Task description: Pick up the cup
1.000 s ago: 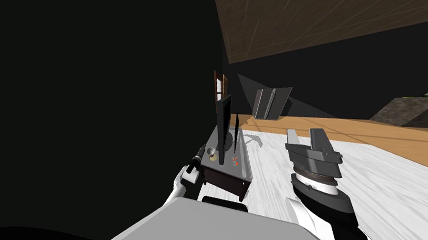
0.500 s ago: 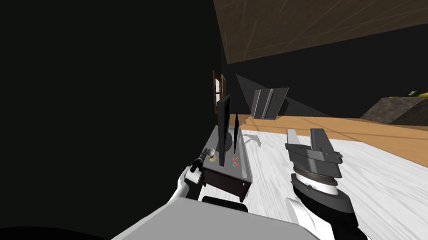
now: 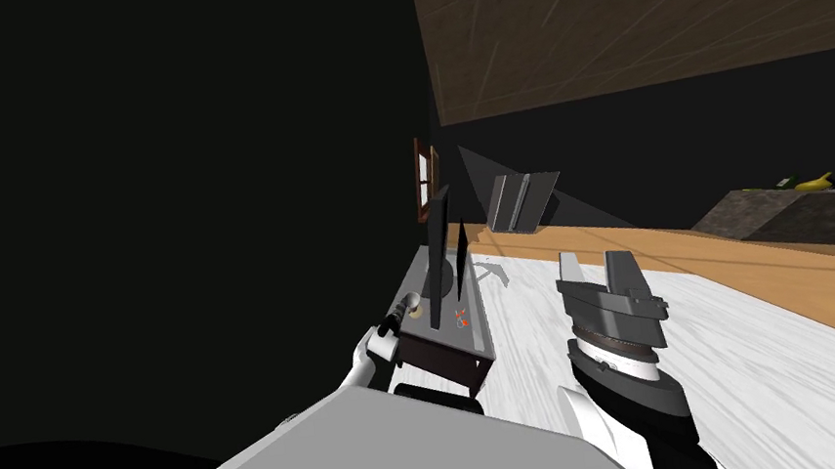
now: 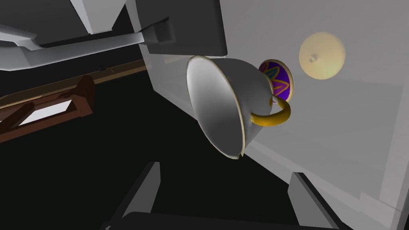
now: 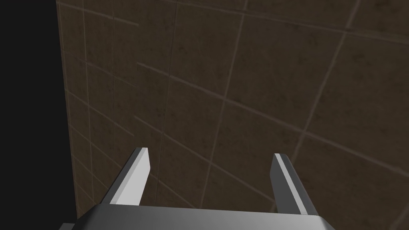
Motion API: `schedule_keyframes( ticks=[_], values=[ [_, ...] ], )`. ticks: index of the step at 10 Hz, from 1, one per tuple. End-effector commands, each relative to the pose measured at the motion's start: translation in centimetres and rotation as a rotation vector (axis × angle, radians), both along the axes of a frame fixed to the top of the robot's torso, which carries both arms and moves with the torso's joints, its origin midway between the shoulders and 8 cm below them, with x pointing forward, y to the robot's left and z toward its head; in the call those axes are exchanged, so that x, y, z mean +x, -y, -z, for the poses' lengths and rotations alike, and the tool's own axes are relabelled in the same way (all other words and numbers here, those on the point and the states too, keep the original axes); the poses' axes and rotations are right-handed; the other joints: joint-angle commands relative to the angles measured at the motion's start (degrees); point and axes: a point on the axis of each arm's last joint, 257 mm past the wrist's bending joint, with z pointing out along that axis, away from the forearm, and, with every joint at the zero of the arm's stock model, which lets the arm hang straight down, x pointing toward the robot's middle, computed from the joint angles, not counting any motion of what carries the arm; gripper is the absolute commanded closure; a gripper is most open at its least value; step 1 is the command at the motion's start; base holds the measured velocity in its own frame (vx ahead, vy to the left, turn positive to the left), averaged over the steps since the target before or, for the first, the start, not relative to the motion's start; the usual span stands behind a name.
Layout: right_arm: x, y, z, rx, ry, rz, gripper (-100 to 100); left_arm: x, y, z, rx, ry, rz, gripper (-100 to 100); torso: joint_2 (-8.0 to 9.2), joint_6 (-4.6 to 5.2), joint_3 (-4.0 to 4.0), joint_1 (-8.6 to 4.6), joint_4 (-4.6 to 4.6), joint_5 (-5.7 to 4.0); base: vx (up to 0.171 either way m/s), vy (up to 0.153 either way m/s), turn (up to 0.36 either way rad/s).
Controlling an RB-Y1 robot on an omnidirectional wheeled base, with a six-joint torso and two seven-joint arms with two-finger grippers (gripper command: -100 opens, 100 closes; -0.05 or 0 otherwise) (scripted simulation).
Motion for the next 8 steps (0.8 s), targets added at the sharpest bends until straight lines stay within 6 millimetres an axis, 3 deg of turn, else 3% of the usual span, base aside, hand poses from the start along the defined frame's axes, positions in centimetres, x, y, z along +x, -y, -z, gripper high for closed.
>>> schedule_keyframes(
  ticks=[1,2,5,8],
  values=[
    [0.0,0.0,0.0,0.000,0.000,0.000,0,-0.6,0.9,1.5,-0.018,-0.053,-0.008,-100,0.00,0.00,0.00,0.00,0.00,0.00,0.052,0.046,-0.030],
    [0.0,0.0,0.0,0.000,0.000,0.000,0,-0.6,0.9,1.5,-0.018,-0.053,-0.008,-100,-0.02,-0.01,-0.01,0.00,-0.01,0.00,0.031,0.029,-0.005],
    [0.0,0.0,0.0,0.000,0.000,0.000,0,-2.1,3.2,4.1,-0.066,-0.143,-0.021,-100,0.00,0.00,0.00,-0.04,0.00,-0.01,0.048,0.040,-0.026],
    [0.0,0.0,0.0,0.000,0.000,0.000,0,-2.4,3.6,4.5,-0.073,-0.157,-0.023,-100,-0.05,-0.01,-0.03,-0.08,-0.02,-0.01,0.045,0.023,-0.010]
  ],
)
